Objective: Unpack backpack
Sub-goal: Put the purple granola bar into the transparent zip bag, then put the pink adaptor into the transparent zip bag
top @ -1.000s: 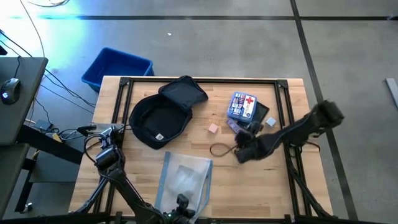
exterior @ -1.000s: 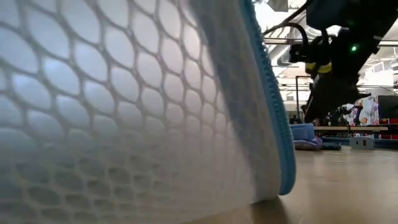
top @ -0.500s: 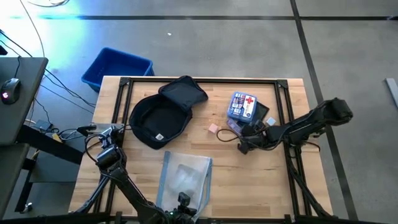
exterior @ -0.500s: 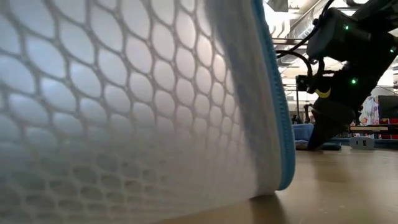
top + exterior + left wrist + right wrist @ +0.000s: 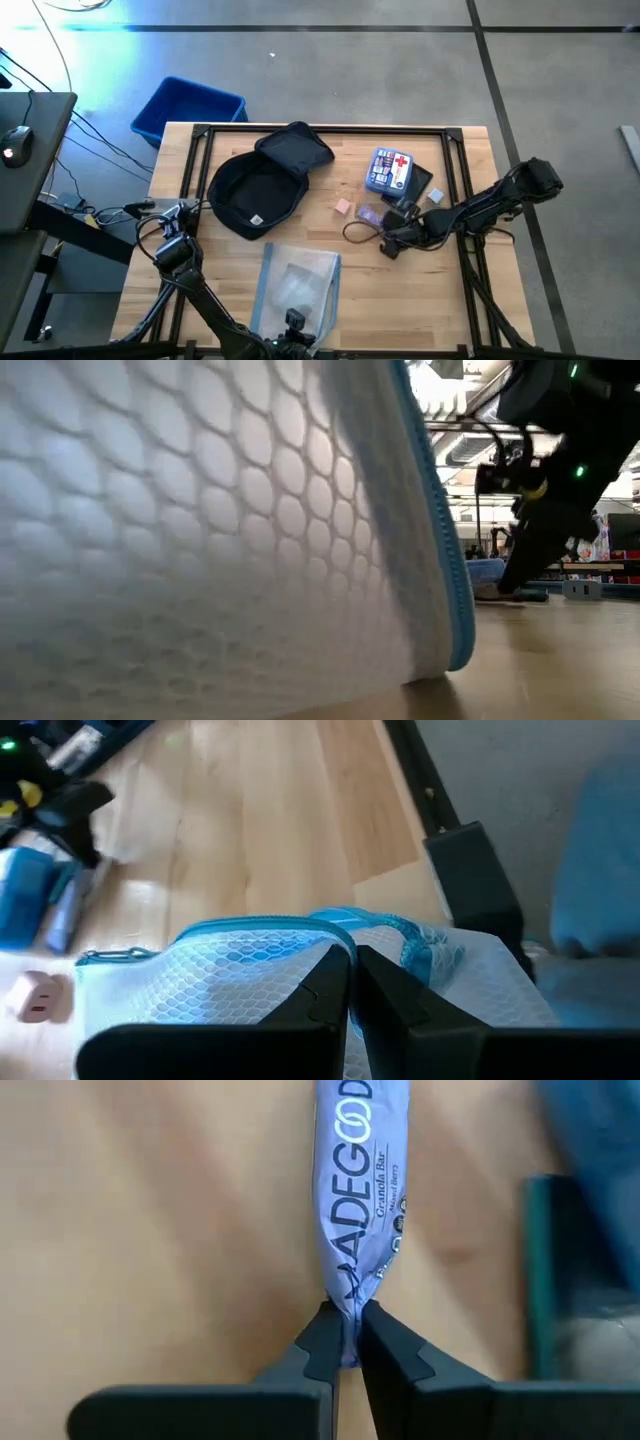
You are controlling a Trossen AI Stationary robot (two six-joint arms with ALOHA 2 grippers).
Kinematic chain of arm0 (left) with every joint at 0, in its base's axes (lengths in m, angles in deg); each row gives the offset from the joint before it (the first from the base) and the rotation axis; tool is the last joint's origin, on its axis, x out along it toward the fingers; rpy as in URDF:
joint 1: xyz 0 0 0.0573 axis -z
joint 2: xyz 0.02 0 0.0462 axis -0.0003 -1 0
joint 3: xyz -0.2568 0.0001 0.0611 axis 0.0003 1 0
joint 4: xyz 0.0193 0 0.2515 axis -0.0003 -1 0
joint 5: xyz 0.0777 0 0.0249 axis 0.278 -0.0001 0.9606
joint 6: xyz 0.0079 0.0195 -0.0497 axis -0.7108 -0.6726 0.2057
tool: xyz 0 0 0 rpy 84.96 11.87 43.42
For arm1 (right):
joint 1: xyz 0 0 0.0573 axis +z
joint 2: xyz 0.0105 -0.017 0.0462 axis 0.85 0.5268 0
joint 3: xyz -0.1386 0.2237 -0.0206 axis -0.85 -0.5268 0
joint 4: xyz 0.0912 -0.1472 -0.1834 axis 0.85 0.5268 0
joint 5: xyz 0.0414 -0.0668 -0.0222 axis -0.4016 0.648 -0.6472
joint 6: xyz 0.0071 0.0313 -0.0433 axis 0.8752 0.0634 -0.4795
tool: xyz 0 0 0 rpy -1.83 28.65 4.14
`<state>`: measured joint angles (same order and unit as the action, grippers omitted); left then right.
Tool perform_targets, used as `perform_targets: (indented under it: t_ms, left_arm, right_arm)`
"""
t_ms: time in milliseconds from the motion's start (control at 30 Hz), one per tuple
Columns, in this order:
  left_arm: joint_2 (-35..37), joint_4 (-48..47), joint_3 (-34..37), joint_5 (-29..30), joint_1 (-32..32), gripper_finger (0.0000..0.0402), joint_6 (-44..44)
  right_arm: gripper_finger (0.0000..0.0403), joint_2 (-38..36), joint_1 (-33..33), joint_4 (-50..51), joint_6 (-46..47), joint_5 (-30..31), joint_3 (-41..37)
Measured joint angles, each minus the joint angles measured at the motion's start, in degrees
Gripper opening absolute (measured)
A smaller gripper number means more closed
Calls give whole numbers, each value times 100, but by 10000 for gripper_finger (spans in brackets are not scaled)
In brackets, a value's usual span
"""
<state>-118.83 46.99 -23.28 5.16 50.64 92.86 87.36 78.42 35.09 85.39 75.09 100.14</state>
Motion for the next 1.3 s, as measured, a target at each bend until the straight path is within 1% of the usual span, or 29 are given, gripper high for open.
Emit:
perform_targets:
  t_ms: [33, 67, 133, 167, 200, 233, 333, 400, 533, 633, 733, 767, 833, 933, 1033, 1200, 1300]
  left_arm:
    - [0, -12, 0, 82, 2, 0, 0]
    - [0, -28, 0, 150, -1, 0, 0]
    - [0, -36, 2, 304, -1, 0, 0]
    - [0, -42, 4, 389, 4, 0, 0]
    - [0, -43, 4, 427, 4, 0, 2]
    - [0, -43, 4, 435, 4, 0, 0]
    - [0, -40, 4, 478, 3, 0, 0]
    - [0, -40, 4, 635, 4, 0, 0]
    - [0, -36, 4, 910, -3, 0, 0]
    - [0, -35, 4, 998, -3, 0, 0]
    - [0, -32, 4, 927, -3, 0, 0]
    - [0, -30, 4, 903, -3, 0, 0]
    - [0, -19, 4, 881, -3, 0, 1]
    - [0, -16, 4, 762, -3, 0, 50]
    - [0, -16, 4, 633, -3, 0, 50]
    - [0, -21, 4, 572, -3, 0, 54]
    - [0, -31, 4, 569, -3, 0, 130]
  right_arm:
    - [5, 0, 179, -4, -22, -187, 109]
    - [4, 0, 363, -19, -96, -509, 219]
    - [4, 0, 669, -166, -105, -1512, 459]
    - [3, 0, 835, -288, -51, -1890, 564]
    - [3, 1, 1011, -432, 40, -2059, 661]
    - [2, 27, 1181, -572, 59, -2066, 760]
    - [1, 231, 1530, -751, -205, -1696, 1113]
    - [1, 520, 1586, -756, -521, -1489, 1413]
    - [0, 1405, 1440, -760, -1337, -1378, 2234]
    - [0, 2121, 1278, -760, -2062, -854, 3009]
    - [2, 2696, 1110, -814, -2466, -204, 3810]
    - [4, 2866, 1053, -810, -2555, -80, 4053]
    - [13, 3164, 954, -809, -2837, -20, 4469]
    - [40, 3500, 859, -800, -2957, -54, 4904]
    - [87, 3677, 827, -819, -3014, -59, 5034]
    - [173, 3668, 835, -648, -3257, -88, 5012]
    - [207, 3541, 884, -204, -3213, 63, 5012]
